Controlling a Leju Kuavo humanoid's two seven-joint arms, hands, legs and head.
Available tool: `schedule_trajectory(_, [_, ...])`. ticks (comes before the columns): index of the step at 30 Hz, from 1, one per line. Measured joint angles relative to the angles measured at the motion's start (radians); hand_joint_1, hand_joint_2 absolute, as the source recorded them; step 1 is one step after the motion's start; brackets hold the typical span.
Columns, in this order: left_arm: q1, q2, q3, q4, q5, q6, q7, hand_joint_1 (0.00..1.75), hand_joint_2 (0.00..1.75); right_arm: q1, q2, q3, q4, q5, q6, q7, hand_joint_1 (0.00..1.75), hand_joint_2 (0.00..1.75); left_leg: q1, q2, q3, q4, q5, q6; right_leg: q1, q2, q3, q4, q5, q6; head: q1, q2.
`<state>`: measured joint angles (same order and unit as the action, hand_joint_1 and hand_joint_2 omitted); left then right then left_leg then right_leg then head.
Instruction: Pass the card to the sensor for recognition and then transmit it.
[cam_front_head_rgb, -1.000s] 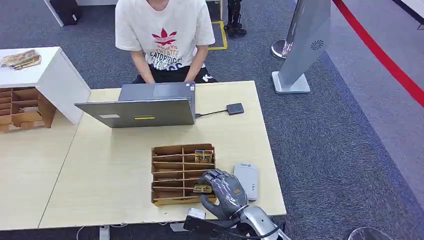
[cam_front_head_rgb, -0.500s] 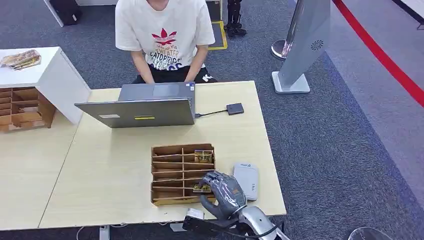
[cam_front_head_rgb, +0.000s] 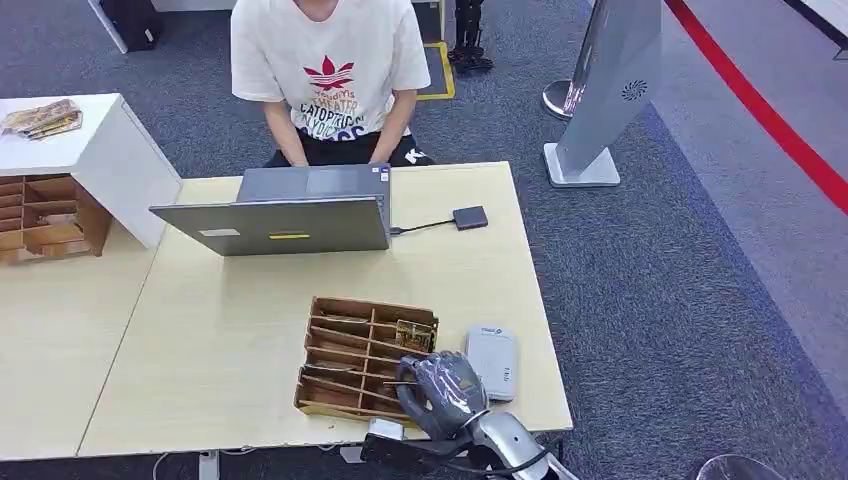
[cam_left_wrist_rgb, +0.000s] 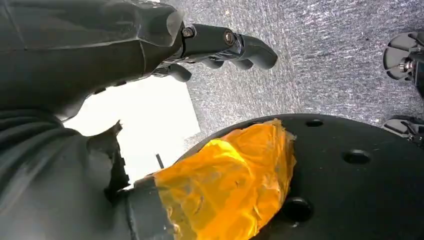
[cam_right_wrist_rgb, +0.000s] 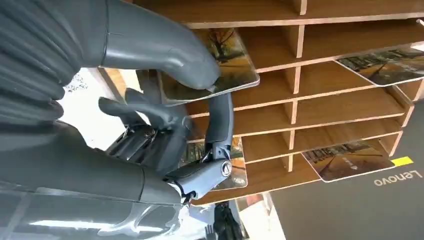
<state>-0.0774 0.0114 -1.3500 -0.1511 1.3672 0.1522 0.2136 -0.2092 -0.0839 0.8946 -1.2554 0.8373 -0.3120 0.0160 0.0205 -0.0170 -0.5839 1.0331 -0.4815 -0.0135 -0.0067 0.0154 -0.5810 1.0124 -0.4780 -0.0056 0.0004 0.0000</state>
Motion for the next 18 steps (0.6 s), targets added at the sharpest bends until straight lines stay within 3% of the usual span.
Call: schedule_trajectory(18, [0.000,0.000,-0.001,0.000,0.002,-0.002,0.000,0.00,0.00,0.000,0.000,0.000,-0.004,-0.011,-0.009,0.004,1.75,1.75,0.000,0.000,0.000,0.000,0.000,0.000,0.000,0.000,0.000,0.000,0.000,0.000,0.000,0.000])
